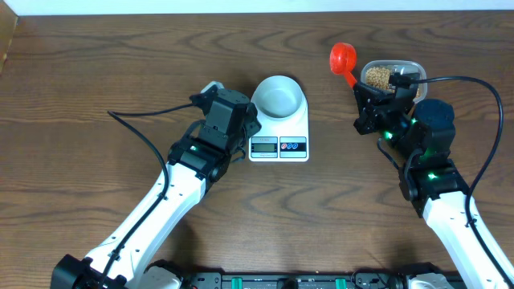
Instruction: Scoop item into bowl and weigh 50g on scale
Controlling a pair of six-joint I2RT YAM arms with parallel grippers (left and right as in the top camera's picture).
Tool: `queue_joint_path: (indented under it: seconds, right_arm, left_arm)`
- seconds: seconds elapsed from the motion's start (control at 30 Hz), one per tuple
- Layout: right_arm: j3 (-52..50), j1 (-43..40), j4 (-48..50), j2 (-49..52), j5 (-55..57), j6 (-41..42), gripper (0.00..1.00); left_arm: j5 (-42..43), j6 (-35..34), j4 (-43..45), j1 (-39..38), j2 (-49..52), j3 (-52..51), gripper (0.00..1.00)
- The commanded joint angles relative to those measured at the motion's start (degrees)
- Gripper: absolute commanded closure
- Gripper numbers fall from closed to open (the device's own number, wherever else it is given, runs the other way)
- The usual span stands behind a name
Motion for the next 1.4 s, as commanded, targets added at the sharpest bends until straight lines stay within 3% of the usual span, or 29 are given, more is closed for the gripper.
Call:
queue_joint_path:
  seconds: [0.0, 0.2, 0.6, 0.67, 0.8, 0.87, 1.07, 1.37]
  right_arm:
    - [1.2, 0.2, 0.1, 0.2, -0.8, -2.8, 0.99]
    - [3.3, -3.2, -6.0, 0.2, -12.2, -4.1, 0.99]
    - [10.7, -20.4, -28.2, 0.2, -33.2, -20.1, 0.99]
    - [11.1, -23.0, -31.7, 0.2, -33.6, -22.4, 0.99]
    - [11.1, -26.0, -32.0, 0.2, -33.6, -22.8, 0.99]
    - [11.1, -26.1, -31.3, 0.2, -33.6, -23.2, 0.99]
    - [11.1, -26.1, -28.7, 0.3, -33.6, -23.4, 0.99]
    - [11.1, -26.1, -26.5, 0.6, -33.3, -23.4, 0.99]
  left_arm:
    - [0.5, 6.0, -0.9, -0.1, -0.4, -0.5, 0.74]
    - [-0.9, 6.1, -0.8, -0.1, -0.4, -0.5, 0.92]
    - [3.0, 6.5, -2.1, -0.1, -0.4, -0.5, 0.93]
    - [3.2, 10.8, -1.2, -0.1, -0.4, -0.5, 0.93]
    - [9.5, 30.8, 1.8, -0.7, -0.4, -0.5, 0.92]
    - [10.2, 34.6, 0.8, -1.2, -0.4, -0.5, 0.93]
    - [10.2, 42.0, -2.7, -3.8, 1.3, -0.5, 0.93]
    - [10.2, 47.7, -2.5, -7.4, 8.8, -0.5, 0.93]
